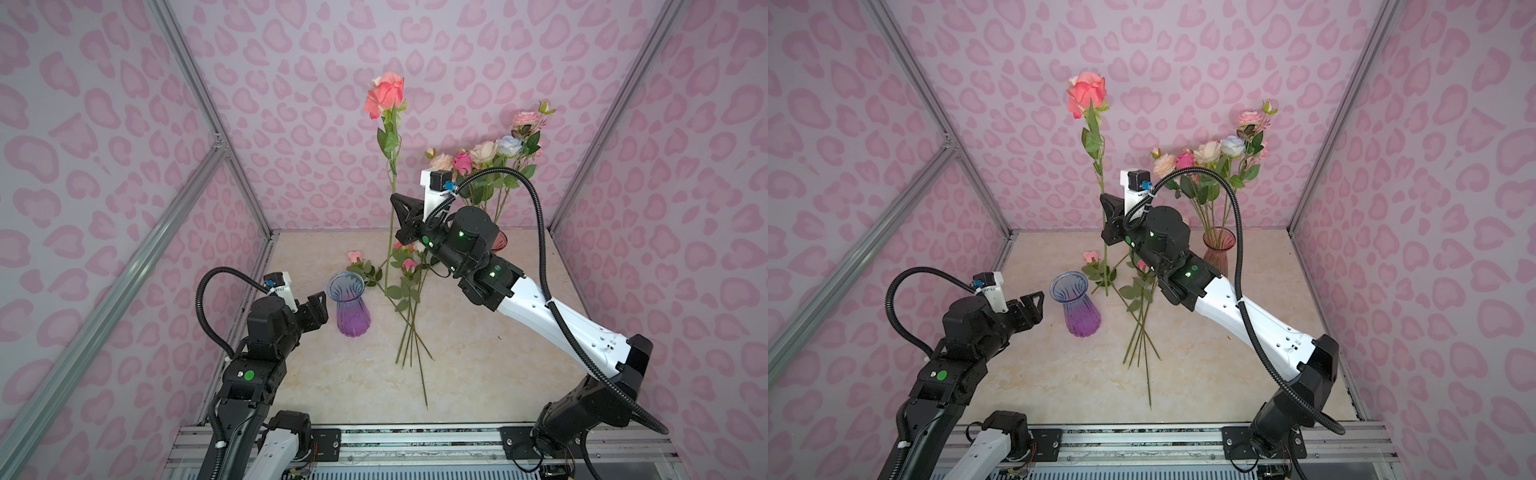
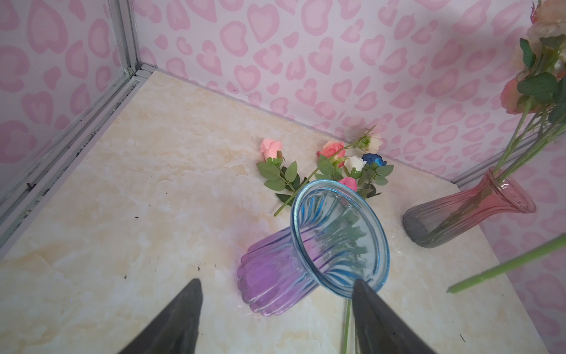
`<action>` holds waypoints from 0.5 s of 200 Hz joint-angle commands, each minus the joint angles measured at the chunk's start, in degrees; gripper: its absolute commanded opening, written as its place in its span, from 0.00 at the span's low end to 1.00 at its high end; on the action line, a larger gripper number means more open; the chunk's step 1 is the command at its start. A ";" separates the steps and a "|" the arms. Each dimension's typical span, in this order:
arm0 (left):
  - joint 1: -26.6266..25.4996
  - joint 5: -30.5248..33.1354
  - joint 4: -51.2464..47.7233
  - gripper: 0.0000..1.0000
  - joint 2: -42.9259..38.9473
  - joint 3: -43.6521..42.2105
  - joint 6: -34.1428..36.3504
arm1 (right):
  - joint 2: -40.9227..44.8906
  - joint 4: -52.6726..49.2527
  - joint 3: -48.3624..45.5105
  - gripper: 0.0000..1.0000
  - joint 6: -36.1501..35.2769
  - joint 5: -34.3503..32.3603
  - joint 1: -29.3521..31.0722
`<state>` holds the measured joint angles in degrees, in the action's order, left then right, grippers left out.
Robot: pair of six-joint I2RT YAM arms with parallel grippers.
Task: Arrange the flowers into the vase
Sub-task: 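Pull a single pink rose up out of the bunch with the right gripper, then lower the pink rose stem into the purple vase held by the left gripper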
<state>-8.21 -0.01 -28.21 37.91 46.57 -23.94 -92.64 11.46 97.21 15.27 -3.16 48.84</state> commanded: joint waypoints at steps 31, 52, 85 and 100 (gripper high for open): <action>0.17 0.63 2.27 0.78 -0.38 0.26 0.21 | -7.56 11.69 6.33 0.00 2.74 0.86 0.72; 0.18 0.72 2.21 0.78 -0.64 0.26 0.21 | -10.32 11.43 8.19 0.00 3.66 1.35 1.08; 0.14 0.55 2.40 0.78 -0.77 0.19 0.21 | -14.12 10.41 7.09 0.00 5.58 2.05 1.64; 0.13 0.38 2.26 0.78 -0.66 0.12 0.15 | -15.14 10.59 4.20 0.00 6.29 1.68 2.28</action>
<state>-8.14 0.25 -28.21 37.21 46.57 -23.94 -106.15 21.17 104.36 19.38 -1.87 50.39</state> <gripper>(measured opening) 0.778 0.050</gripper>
